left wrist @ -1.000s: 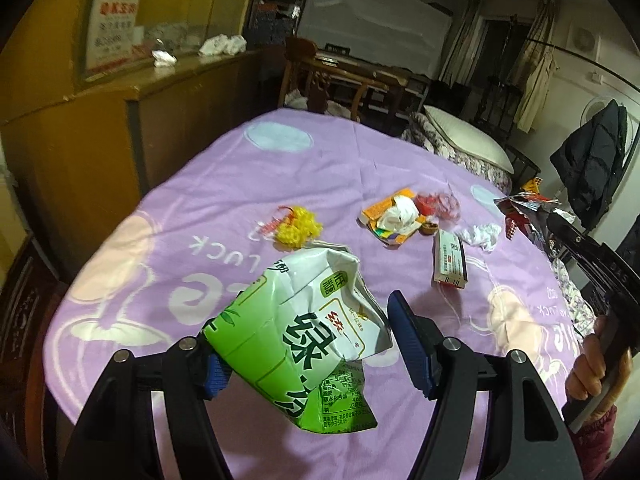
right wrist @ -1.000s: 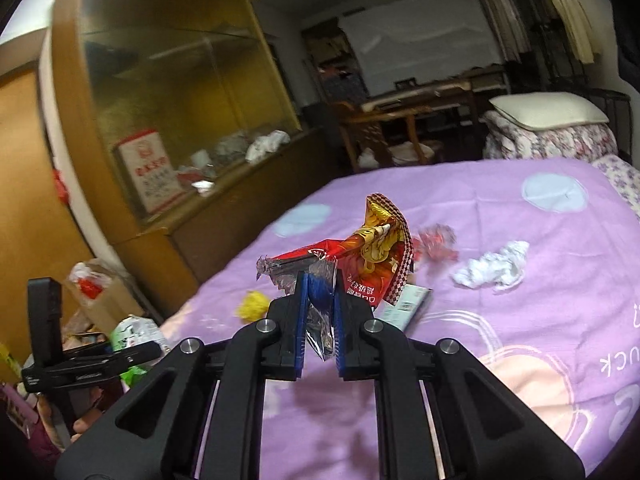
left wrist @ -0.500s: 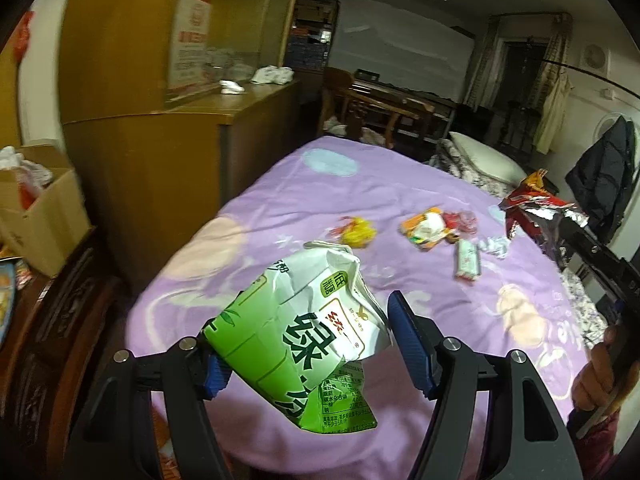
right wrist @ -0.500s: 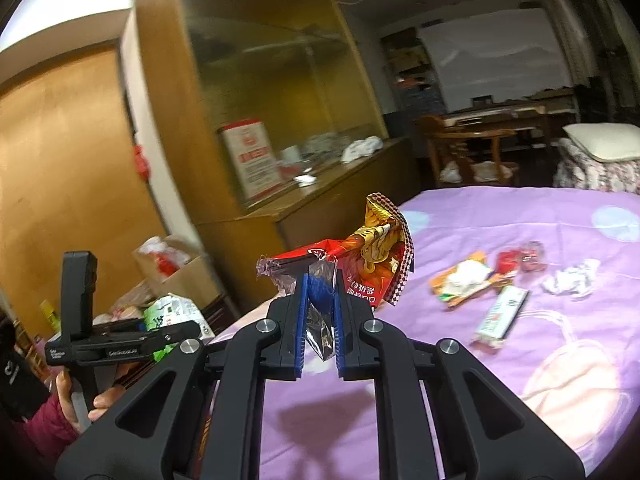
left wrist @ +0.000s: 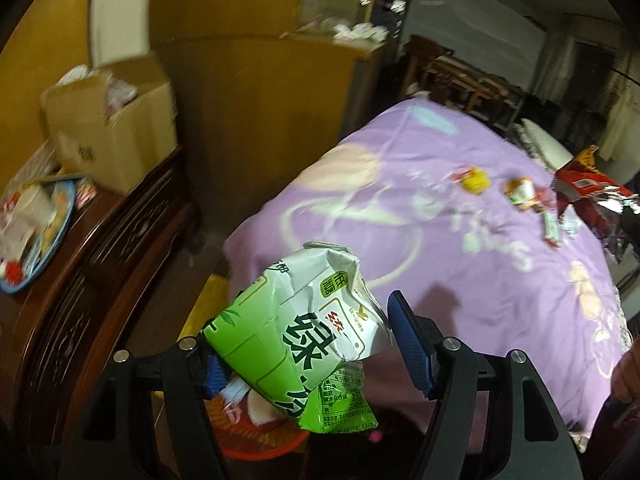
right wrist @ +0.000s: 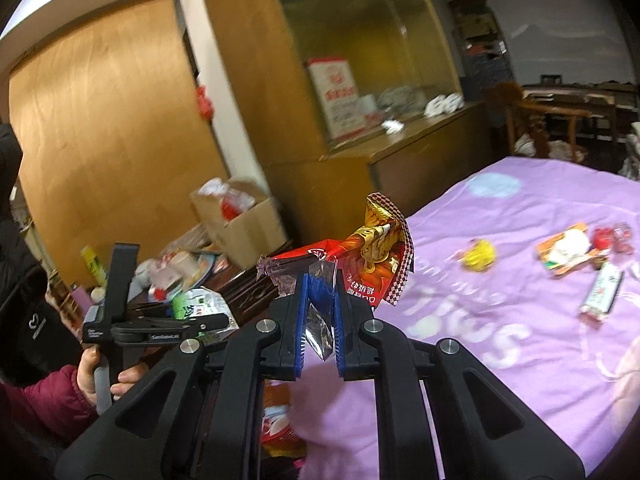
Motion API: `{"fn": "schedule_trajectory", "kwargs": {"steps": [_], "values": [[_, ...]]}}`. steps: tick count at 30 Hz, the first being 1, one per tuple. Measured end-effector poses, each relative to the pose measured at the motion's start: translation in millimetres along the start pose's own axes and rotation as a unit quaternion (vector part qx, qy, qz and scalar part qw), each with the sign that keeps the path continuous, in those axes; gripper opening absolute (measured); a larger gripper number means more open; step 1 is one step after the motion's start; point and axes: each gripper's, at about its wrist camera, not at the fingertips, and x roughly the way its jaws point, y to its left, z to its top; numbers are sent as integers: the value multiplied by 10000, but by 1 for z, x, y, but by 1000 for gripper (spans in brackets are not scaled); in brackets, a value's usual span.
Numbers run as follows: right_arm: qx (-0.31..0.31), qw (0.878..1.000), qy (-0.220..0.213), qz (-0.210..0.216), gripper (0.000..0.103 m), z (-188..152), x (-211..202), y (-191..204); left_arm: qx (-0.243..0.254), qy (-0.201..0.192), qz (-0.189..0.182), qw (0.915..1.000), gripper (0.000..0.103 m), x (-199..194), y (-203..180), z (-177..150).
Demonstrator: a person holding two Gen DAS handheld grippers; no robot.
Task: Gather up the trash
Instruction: 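Carry carton and snack bag to the red wastebasket and open both tools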
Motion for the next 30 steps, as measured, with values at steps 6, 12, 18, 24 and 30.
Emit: {"fn": "schedule_trajectory", "kwargs": {"steps": [6,12,18,24,30], "values": [[-102,9980,518,353,13,-15,42,26,-192,405,111,9989,69,27,39,-23],[-298,9917,1110,584,13,-36,85,55,-483,866,16,9951,70,65,70,-52],[-333,9861,1496,636,13,-49,112,64,-651,1282,66,9896,77,98,89,-72],[-432,9809,1753,721,13,-56,131,74,-798,1149,234,9899,92,91,103,-66],[-639,9702,2108,1008,14,-70,154,96,-1066,755,660,9892,94,68,129,-50]]}}
